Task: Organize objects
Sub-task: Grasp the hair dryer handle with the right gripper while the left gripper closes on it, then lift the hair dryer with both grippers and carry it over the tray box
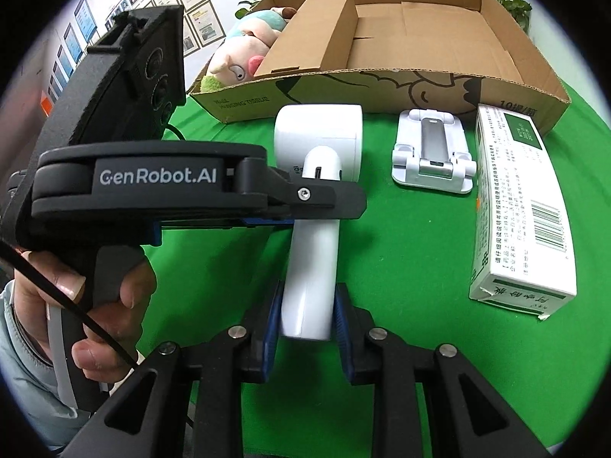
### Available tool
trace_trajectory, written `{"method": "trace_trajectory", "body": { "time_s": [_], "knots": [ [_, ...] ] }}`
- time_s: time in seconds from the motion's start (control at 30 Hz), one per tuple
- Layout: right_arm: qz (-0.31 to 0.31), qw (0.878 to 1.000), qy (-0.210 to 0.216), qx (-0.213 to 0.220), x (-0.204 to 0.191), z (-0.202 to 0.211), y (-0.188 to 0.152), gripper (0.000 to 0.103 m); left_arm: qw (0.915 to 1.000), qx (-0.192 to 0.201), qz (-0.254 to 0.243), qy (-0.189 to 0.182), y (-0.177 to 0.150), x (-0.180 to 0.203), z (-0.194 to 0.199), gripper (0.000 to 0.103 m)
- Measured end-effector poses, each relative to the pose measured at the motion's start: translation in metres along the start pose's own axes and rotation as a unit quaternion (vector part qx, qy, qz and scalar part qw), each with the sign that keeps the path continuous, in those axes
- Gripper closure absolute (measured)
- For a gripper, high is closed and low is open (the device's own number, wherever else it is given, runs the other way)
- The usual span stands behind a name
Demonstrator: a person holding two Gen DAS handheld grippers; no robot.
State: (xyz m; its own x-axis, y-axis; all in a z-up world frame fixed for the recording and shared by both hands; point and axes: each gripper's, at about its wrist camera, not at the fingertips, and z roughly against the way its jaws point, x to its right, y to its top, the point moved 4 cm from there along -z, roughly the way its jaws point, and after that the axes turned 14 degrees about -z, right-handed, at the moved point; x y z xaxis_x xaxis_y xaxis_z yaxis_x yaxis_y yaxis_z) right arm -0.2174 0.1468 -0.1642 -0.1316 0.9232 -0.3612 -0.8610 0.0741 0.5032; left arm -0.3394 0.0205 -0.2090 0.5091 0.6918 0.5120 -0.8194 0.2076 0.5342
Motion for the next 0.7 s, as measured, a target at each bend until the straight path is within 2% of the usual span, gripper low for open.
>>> {"method": "trace_trajectory", "body": {
  "time_s": [0.43, 0.47, 0.7],
  "knots": [
    [-0.002, 1.0, 0.005, 0.014, -0.007, 0.014, -0.008, 0.078, 0.9994, 0.01, -0.026, 0.019, 0.003, 0.017, 0.0, 0.068],
    [-0.002, 1.0, 0.005, 0.014, -0.013, 0.006, 0.006, 0.078, 0.9994, 0.01, -0.027, 0.02, 0.004, 0.018, 0.0, 0.068],
    [-0.003, 1.0, 0.006, 0.013, -0.016, 0.009, 0.002, 0.078, 0.9993, 0.009, -0.03, 0.023, -0.002, 0.017, 0.008, 0.068]
  ]
}}
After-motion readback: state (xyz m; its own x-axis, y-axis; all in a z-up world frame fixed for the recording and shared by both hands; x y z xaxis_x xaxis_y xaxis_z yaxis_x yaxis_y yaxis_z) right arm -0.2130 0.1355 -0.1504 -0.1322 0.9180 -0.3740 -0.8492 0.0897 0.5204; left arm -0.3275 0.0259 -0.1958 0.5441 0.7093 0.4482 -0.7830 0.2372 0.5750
